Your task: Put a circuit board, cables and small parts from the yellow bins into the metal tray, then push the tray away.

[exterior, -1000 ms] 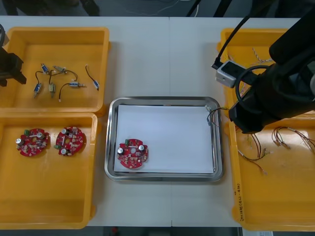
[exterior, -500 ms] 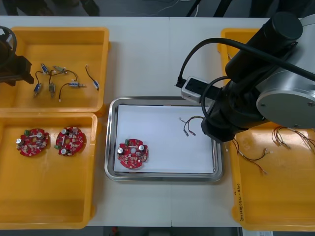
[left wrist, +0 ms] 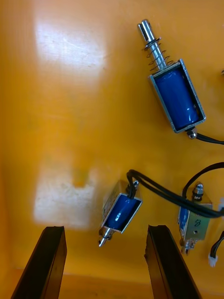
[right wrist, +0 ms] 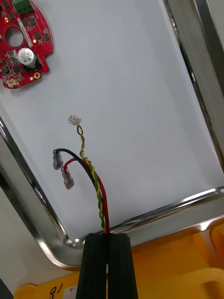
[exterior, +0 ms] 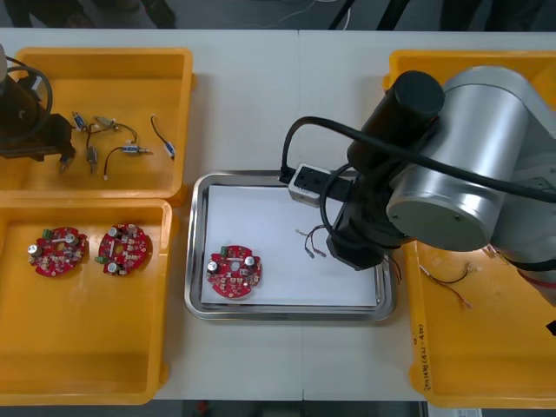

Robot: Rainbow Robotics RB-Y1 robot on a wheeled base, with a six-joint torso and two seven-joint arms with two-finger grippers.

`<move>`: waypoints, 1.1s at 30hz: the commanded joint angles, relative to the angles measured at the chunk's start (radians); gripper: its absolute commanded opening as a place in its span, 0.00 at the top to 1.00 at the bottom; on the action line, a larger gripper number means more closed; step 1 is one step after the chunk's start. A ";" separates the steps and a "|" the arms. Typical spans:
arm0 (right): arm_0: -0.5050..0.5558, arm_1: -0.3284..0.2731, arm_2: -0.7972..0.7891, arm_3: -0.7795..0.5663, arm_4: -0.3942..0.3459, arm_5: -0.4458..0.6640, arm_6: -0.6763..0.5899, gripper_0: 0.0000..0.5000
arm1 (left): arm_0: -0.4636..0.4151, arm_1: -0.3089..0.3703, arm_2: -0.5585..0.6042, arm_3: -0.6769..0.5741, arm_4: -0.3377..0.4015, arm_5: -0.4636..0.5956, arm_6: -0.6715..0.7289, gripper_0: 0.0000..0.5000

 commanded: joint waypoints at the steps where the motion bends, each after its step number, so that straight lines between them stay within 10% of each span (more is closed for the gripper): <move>1: -0.015 0.052 0.022 0.032 0.020 0.004 0.042 1.00 | -0.051 -0.012 -0.053 0.008 0.014 -0.038 -0.130 0.00; 33: 0.034 0.066 0.319 0.138 0.226 -0.177 0.117 1.00 | -0.005 -0.017 -0.070 0.008 0.048 -0.104 -0.140 0.00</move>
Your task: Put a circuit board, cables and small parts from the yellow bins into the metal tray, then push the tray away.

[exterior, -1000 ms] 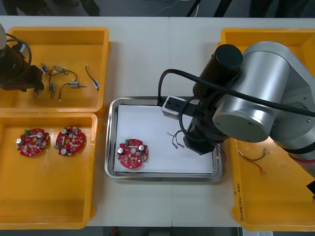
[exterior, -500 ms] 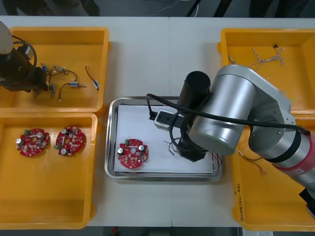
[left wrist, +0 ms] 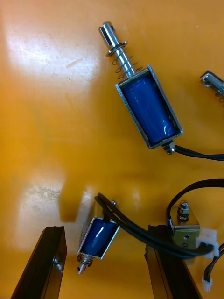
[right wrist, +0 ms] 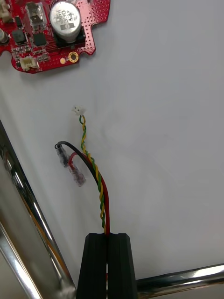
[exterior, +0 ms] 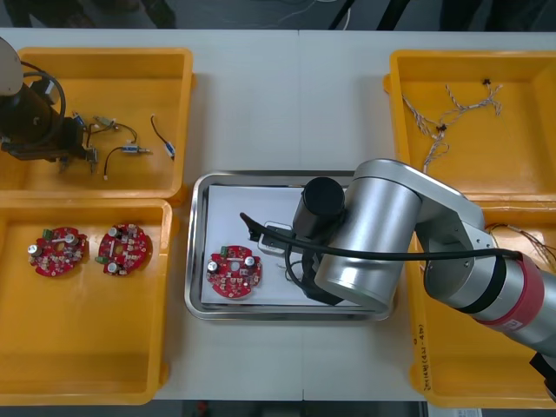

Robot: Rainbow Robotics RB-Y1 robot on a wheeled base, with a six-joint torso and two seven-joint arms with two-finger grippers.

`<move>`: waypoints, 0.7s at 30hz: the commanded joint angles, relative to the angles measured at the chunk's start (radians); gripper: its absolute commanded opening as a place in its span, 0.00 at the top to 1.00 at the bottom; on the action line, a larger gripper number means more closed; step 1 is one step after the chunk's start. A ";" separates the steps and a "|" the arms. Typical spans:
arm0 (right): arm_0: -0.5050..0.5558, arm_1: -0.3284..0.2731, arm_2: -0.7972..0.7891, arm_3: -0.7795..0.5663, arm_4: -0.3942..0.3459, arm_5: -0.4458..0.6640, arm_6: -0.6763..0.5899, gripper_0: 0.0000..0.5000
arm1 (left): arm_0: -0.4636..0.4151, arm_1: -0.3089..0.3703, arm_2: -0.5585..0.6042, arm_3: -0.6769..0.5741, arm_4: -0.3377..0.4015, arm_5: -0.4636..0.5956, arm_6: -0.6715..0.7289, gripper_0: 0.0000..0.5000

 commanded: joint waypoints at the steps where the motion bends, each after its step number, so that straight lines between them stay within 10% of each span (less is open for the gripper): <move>1: 0.009 0.020 0.037 -0.004 0.021 -0.008 0.050 1.00 | -0.001 -0.010 -0.005 -0.005 0.010 -0.034 -0.138 0.00; 17: 0.012 0.022 0.075 0.056 0.081 -0.080 0.071 1.00 | 0.036 -0.007 -0.005 -0.003 0.012 -0.066 -0.141 0.00; 19: 0.016 0.022 0.073 0.056 0.085 -0.078 0.071 0.85 | 0.038 -0.006 -0.005 -0.003 0.012 -0.066 -0.141 0.00; 21: 0.019 0.020 0.075 0.056 0.092 -0.078 0.070 0.36 | 0.041 -0.004 -0.005 -0.005 0.012 -0.068 -0.143 0.00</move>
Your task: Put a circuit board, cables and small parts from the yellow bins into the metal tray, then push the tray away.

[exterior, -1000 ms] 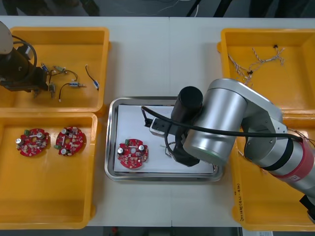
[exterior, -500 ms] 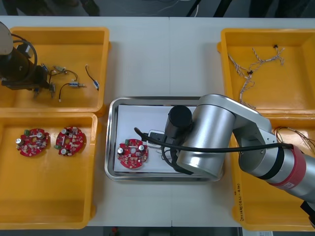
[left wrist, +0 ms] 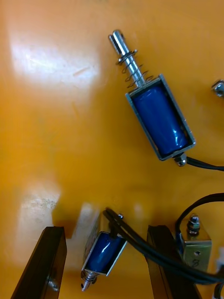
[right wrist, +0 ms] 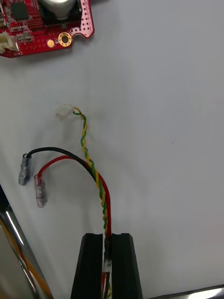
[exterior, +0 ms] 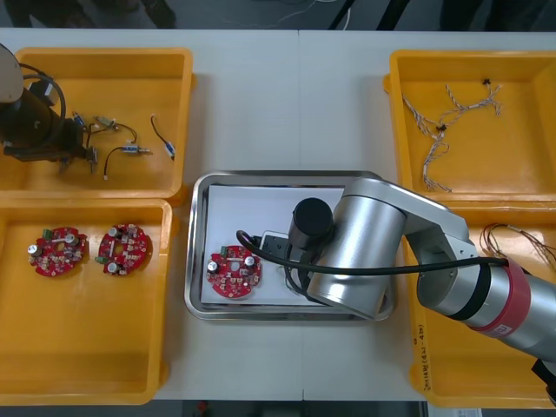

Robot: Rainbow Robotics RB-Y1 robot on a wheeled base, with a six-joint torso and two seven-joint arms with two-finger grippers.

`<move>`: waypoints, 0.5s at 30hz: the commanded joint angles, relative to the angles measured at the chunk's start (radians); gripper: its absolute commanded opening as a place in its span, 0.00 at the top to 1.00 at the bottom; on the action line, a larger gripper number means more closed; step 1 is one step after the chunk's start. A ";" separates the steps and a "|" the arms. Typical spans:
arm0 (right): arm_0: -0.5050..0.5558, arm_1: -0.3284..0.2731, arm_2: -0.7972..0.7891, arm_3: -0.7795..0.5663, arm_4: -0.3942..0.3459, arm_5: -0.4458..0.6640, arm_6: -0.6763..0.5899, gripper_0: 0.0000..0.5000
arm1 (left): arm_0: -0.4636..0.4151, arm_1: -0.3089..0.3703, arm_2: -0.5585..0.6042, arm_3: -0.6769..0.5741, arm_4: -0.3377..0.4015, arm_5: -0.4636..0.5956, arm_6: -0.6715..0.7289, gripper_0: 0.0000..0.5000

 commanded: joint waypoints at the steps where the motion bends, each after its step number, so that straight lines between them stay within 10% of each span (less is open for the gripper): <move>1: 0.018 0.021 0.013 -0.010 0.022 -0.007 0.043 0.20 | 0.021 -0.004 -0.005 -0.005 0.009 -0.013 -0.141 0.00; 3: 0.018 0.021 0.013 -0.011 0.023 -0.007 0.041 0.01 | 0.021 -0.004 -0.005 -0.005 0.010 -0.015 -0.142 0.00; 7: 0.018 0.021 0.013 -0.016 0.045 -0.007 0.041 0.00 | 0.021 -0.003 -0.005 -0.005 0.010 -0.015 -0.141 0.00; 9: 0.018 0.021 0.011 -0.022 0.057 -0.004 0.040 0.00 | 0.021 -0.003 -0.005 -0.005 0.012 -0.015 -0.142 0.16; 13: 0.016 0.021 -0.004 -0.046 0.079 0.007 0.036 0.00 | 0.021 -0.003 -0.005 -0.005 0.012 -0.015 -0.142 0.97; 15: 0.016 0.021 -0.024 -0.062 0.077 0.015 0.035 0.00 | 0.021 -0.003 -0.005 -0.004 0.012 -0.015 -0.142 1.00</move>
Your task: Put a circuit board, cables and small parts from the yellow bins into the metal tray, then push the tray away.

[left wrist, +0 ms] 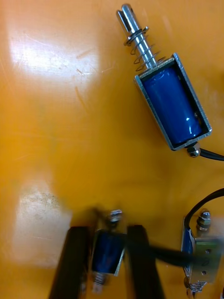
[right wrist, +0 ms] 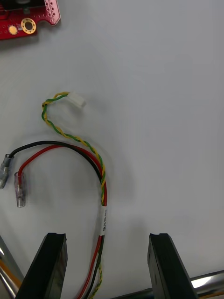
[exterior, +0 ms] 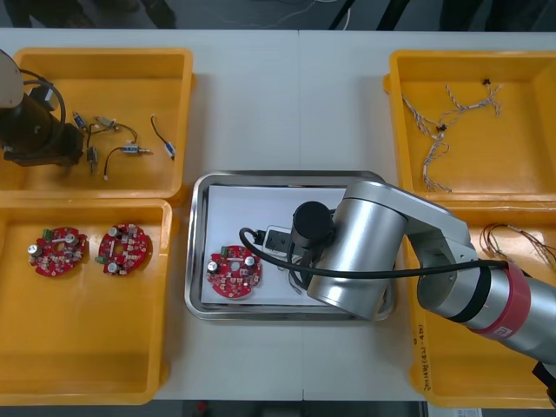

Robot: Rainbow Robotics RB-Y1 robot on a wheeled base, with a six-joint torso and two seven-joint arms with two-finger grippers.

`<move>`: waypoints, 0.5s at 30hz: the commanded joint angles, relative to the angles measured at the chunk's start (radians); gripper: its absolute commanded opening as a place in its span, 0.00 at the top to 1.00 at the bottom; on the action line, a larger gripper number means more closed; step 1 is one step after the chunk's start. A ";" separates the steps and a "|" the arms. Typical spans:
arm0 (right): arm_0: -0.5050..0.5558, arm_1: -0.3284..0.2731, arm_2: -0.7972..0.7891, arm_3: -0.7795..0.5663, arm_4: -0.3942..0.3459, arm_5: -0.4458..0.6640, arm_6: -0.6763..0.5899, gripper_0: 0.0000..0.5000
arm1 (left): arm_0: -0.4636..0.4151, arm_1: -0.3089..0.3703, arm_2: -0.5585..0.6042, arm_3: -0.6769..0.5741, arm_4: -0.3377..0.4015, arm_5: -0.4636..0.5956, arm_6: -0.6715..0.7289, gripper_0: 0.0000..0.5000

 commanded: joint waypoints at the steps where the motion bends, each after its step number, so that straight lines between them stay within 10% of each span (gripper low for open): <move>1: 0.009 0.021 -0.029 -0.067 0.011 0.016 0.033 0.00 | 0.009 -0.003 -0.005 -0.005 0.007 -0.011 -0.142 1.00; 15: -0.030 0.032 -0.161 -0.147 -0.043 0.114 0.013 0.00 | 0.009 0.019 -0.002 -0.007 0.016 0.000 -0.145 1.00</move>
